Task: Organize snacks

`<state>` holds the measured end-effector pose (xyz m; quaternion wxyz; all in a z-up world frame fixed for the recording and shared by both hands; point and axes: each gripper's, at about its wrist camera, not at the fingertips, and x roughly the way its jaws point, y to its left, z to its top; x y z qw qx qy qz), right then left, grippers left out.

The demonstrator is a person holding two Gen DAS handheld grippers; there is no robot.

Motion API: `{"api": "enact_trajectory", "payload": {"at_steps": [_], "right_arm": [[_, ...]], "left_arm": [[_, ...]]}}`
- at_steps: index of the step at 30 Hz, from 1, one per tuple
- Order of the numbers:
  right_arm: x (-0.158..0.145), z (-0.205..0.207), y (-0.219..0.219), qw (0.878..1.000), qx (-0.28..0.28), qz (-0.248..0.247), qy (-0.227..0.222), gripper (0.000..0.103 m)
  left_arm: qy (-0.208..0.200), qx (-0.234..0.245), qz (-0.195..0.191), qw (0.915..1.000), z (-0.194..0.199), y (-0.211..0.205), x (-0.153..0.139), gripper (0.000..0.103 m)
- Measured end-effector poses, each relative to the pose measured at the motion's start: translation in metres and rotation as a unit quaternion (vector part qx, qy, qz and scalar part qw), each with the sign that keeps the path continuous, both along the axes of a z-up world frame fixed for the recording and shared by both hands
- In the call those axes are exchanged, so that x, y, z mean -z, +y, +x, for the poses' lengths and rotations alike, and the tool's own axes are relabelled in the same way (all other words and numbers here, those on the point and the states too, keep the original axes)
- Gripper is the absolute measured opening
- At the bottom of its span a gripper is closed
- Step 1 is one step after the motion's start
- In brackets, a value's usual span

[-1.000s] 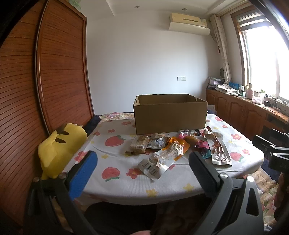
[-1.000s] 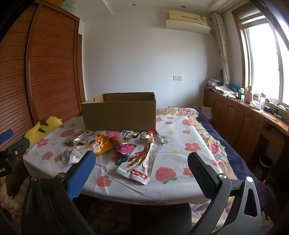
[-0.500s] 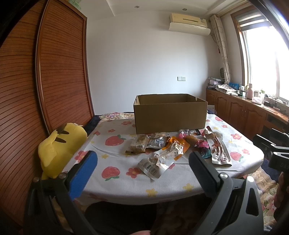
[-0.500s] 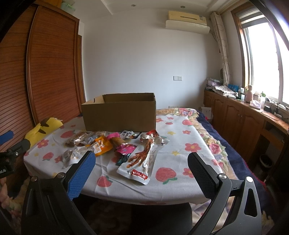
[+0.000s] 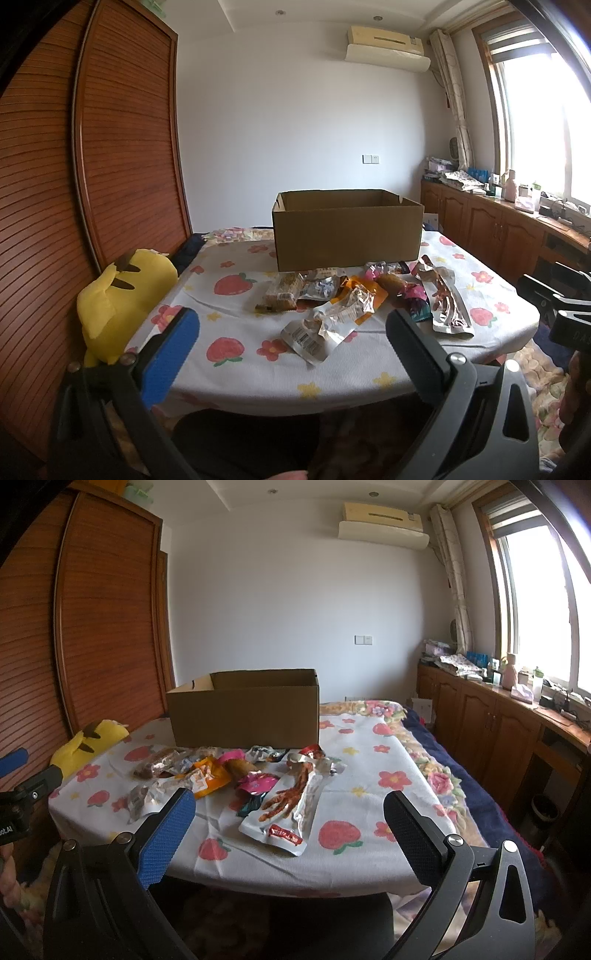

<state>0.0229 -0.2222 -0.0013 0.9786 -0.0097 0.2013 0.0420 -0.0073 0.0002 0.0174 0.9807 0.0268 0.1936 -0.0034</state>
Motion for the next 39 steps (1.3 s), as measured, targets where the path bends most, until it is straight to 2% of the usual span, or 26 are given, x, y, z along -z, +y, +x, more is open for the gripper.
{"api": "enact_trajectory", "payload": {"at_steps": [6, 16, 23, 30, 35, 39], "right_arm": [[0.007, 0.008, 0.002, 1.000, -0.003, -0.001, 0.012, 0.103], [0.030, 0.046, -0.001, 0.999, -0.026, -0.009, 0.040, 0.103], [0.046, 0.090, -0.008, 0.995, -0.058, 0.004, 0.086, 0.101], [0.068, 0.137, -0.010, 0.985, -0.086, 0.015, 0.149, 0.094], [0.078, 0.158, -0.007, 0.980, -0.098, 0.014, 0.175, 0.091], [0.085, 0.171, -0.005, 0.977, -0.100, 0.008, 0.187, 0.090]], "left_arm": [[0.018, 0.002, 0.000, 0.9998, 0.009, -0.001, 0.012, 0.102], [0.068, 0.026, -0.004, 0.9973, 0.058, -0.003, 0.035, 0.102], [0.098, 0.043, 0.003, 0.9943, 0.092, -0.004, 0.045, 0.102], [0.140, 0.064, -0.019, 0.9879, 0.128, 0.002, 0.057, 0.102], [0.167, 0.079, -0.040, 0.9821, 0.152, 0.009, 0.065, 0.102], [0.185, 0.093, -0.040, 0.9775, 0.166, 0.007, 0.070, 0.102]]}}
